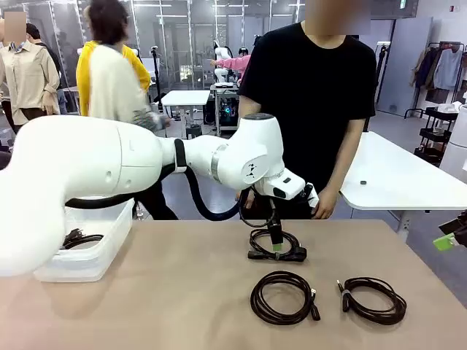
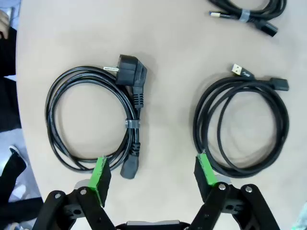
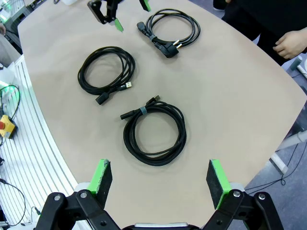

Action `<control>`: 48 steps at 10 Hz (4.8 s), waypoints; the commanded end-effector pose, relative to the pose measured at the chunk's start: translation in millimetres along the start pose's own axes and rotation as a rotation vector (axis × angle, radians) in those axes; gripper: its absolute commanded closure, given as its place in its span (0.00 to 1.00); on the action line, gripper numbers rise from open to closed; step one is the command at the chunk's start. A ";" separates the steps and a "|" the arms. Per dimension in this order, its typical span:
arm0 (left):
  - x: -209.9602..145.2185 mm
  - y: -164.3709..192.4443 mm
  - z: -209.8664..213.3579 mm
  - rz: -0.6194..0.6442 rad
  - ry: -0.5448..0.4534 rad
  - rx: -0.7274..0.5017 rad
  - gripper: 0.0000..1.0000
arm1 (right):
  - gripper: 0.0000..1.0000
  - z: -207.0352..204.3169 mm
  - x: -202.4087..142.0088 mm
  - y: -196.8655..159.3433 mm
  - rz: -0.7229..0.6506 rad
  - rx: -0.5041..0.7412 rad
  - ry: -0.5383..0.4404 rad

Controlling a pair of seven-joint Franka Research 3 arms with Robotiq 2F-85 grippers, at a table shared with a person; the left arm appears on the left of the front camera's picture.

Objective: Organize and store the cables.
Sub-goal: Place the Power Cable into the Organizing box.

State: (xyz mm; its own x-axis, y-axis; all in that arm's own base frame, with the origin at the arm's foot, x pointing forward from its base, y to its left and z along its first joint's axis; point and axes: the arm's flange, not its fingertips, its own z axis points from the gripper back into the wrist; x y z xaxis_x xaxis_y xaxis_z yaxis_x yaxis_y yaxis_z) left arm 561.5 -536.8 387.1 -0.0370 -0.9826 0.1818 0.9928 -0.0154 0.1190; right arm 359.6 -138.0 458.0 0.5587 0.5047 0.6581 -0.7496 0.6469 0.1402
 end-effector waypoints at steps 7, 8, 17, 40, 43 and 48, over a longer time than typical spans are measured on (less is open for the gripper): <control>4.2 40.8 -65.1 -0.022 -0.073 0.035 0.11 | 0.00 0.3 1.3 -0.2 -0.017 0.007 -0.010; 4.1 43.2 -67.9 -0.013 -0.087 0.035 0.11 | 0.00 0.3 1.3 -0.2 -0.017 0.007 -0.010; -5.1 46.7 -78.8 0.009 -0.042 -0.037 1.00 | 0.00 0.3 1.3 -0.2 -0.017 0.007 -0.010; -318.5 -90.5 294.0 -0.214 -0.097 0.203 1.00 | 0.00 0.3 1.3 -0.2 -0.017 0.007 -0.010; -421.7 -85.8 298.2 -0.143 -0.151 0.229 1.00 | 0.00 0.3 1.3 -0.2 -0.017 0.007 -0.010; -472.7 -82.4 280.1 -0.126 -0.116 0.203 1.00 | 0.00 0.3 1.3 -0.2 -0.017 0.007 -0.010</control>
State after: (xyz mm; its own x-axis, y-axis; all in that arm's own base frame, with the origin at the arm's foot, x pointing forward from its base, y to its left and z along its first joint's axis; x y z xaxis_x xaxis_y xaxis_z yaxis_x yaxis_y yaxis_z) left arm 469.1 -20.1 558.1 -0.1911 -0.9465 0.2601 0.9380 -0.0980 0.3326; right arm 359.4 -138.5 458.0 0.5600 0.5031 0.6583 -0.7483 0.6481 0.1412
